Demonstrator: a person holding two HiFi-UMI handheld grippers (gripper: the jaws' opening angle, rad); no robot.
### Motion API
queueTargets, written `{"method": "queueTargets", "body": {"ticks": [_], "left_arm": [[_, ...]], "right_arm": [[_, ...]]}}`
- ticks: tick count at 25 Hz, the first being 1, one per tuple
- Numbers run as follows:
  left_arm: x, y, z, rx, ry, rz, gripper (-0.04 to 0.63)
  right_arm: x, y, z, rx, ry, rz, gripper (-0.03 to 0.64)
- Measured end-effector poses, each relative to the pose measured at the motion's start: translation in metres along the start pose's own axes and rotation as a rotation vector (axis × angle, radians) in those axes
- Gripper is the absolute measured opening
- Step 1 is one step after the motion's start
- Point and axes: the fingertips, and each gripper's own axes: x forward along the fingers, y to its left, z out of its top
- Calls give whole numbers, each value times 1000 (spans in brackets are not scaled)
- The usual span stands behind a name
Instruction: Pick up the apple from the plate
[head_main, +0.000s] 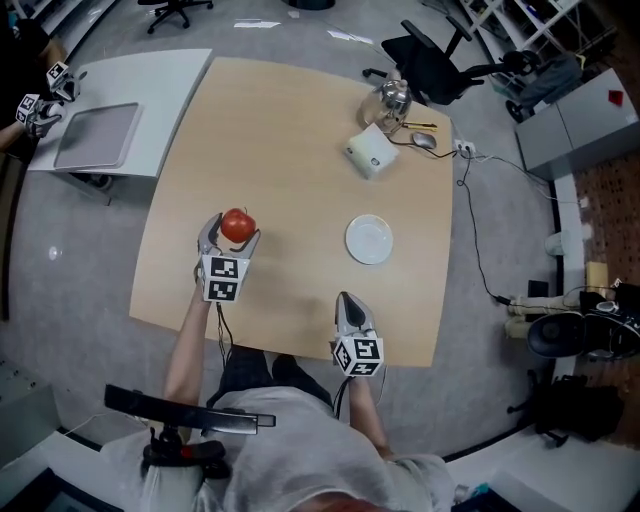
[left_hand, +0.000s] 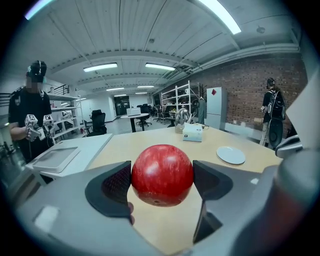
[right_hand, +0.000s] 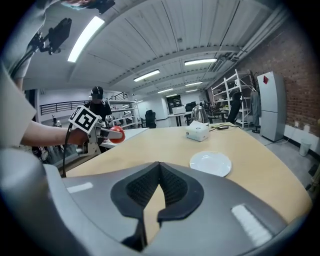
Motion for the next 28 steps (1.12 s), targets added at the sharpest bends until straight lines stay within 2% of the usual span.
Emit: {"method": "queueTargets", "body": {"ticks": [10, 18, 28], "left_arm": [[21, 49, -32, -49, 45, 39, 405], [39, 77, -56, -39, 98, 59, 405], [81, 102, -93, -65, 142, 44, 406]], "right_arm": [[44, 21, -2, -20, 54, 31, 6], [77, 29, -4, -31, 99, 45, 6], [126, 36, -13, -39, 141, 51, 6]]}}
